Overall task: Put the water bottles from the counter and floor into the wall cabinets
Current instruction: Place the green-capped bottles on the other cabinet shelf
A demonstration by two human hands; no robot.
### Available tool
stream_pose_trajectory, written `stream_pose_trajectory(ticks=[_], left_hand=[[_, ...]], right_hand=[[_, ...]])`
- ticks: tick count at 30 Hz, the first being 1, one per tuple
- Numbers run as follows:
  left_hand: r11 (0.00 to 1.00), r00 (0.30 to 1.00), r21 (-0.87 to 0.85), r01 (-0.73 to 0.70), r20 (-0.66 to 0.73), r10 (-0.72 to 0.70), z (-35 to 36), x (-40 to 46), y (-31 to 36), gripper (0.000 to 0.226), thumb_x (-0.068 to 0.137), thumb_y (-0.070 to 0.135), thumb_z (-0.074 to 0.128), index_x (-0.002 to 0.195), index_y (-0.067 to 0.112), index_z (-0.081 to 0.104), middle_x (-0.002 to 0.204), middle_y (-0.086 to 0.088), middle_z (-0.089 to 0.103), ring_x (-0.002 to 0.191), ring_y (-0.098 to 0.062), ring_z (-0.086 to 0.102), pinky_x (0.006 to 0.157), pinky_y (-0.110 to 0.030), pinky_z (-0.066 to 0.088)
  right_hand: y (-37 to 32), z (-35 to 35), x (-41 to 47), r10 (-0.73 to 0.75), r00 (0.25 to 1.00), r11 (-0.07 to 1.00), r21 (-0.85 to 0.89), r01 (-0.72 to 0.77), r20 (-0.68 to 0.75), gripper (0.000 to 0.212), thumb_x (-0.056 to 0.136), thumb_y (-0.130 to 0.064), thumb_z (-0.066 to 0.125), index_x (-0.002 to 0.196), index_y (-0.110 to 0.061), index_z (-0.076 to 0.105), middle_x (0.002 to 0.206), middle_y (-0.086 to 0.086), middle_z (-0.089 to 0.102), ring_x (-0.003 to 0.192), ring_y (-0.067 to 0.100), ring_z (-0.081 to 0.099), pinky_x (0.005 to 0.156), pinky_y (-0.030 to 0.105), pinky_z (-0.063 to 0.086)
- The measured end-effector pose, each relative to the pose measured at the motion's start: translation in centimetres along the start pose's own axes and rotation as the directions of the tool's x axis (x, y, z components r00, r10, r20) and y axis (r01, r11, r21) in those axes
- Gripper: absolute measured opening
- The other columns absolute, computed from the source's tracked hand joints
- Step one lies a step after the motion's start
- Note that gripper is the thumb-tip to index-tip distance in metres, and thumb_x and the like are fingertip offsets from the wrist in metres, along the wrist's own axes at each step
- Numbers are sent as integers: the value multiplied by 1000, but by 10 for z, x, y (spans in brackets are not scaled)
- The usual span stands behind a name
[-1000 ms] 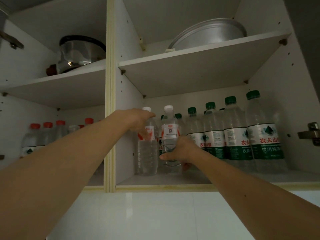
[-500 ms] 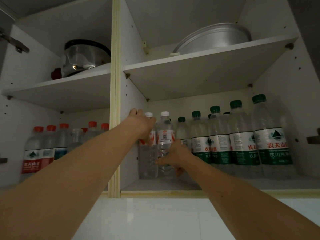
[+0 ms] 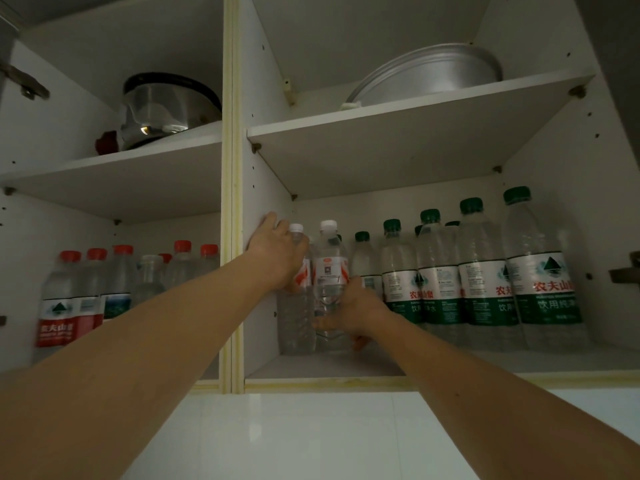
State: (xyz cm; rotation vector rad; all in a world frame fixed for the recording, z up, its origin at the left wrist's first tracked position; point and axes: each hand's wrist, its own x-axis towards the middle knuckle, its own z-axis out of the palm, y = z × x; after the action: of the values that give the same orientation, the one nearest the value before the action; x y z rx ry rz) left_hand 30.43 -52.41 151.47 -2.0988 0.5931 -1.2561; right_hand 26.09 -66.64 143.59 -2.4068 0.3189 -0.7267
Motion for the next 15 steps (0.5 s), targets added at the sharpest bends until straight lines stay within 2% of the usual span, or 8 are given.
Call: stream_pose_trajectory(ticks=[1, 4, 6, 9, 11, 12, 14, 15], left_hand=[[1000, 1000, 6, 5, -12, -5, 1, -1, 1, 90, 88, 70, 52, 152, 12, 25, 153, -14, 40, 139, -32, 35, 117, -51, 15], [1000, 1000, 15, 11, -24, -11, 2, -3, 3, 93, 88, 71, 52, 153, 11, 23, 155, -14, 38, 140, -32, 35, 118, -51, 15], [1000, 999, 5, 14, -40, -14, 2, -6, 3, 94, 86, 71, 52, 152, 11, 24, 154, -14, 39, 139, -32, 37, 118, -51, 16], [1000, 997, -3, 19, -71, -20, 1, -10, 1, 90, 85, 70, 55, 150, 13, 28, 150, -12, 44, 135, -31, 41, 116, -50, 20], [1000, 996, -18, 21, -82, -22, -1, -13, 0, 86, 85, 68, 57, 147, 13, 33, 145, -11, 49, 132, -30, 45, 114, -48, 24], [999, 995, -31, 27, -96, -30, -2, -14, -1, 80, 87, 63, 58, 145, 14, 36, 142, -10, 52, 130, -29, 47, 113, -47, 27], [995, 988, -86, 49, -144, -61, -6, -13, -3, 64, 90, 53, 59, 139, 16, 42, 134, -10, 58, 123, -28, 52, 107, -46, 36], [990, 980, -131, 60, -179, -83, -9, -12, -5, 58, 90, 51, 59, 135, 17, 45, 129, -10, 60, 118, -28, 54, 103, -45, 40]], right_hand=[[0, 1, 0, 0, 1000, 1000, -4, 0, -8, 105, 72, -49, 85, 147, -11, 23, 139, 12, 50, 118, 31, 59, 86, 46, 60], [1, 2, -2, -28, 999, 999, -30, 27, -35, 104, 74, -52, 83, 148, -9, 23, 141, 11, 50, 124, 29, 56, 98, 42, 53], [3, 1, -4, -66, 998, 998, -22, 65, -26, 96, 75, -49, 83, 145, -9, 30, 136, 7, 54, 124, 26, 55, 102, 41, 51], [5, -6, -13, -118, 992, 993, 12, 118, 35, 66, 78, -41, 83, 131, -18, 51, 115, -3, 61, 107, 22, 64, 85, 40, 60], [10, -13, -21, -183, 982, 982, -34, 184, 39, 40, 79, -38, 82, 112, -27, 63, 105, -2, 68, 92, 19, 67, 66, 36, 63], [13, -17, -26, -218, 976, 974, -65, 219, 18, 27, 80, -37, 81, 99, -31, 64, 96, -4, 69, 86, 17, 67, 58, 30, 61], [21, -30, -34, -283, 956, 952, -144, 270, -74, 21, 81, -36, 80, 87, -33, 61, 84, -10, 65, 79, 12, 65, 54, 20, 51], [25, -38, -38, -303, 944, 941, -197, 275, -133, 22, 82, -37, 79, 91, -28, 62, 85, -8, 65, 79, 11, 63, 58, 22, 51]])
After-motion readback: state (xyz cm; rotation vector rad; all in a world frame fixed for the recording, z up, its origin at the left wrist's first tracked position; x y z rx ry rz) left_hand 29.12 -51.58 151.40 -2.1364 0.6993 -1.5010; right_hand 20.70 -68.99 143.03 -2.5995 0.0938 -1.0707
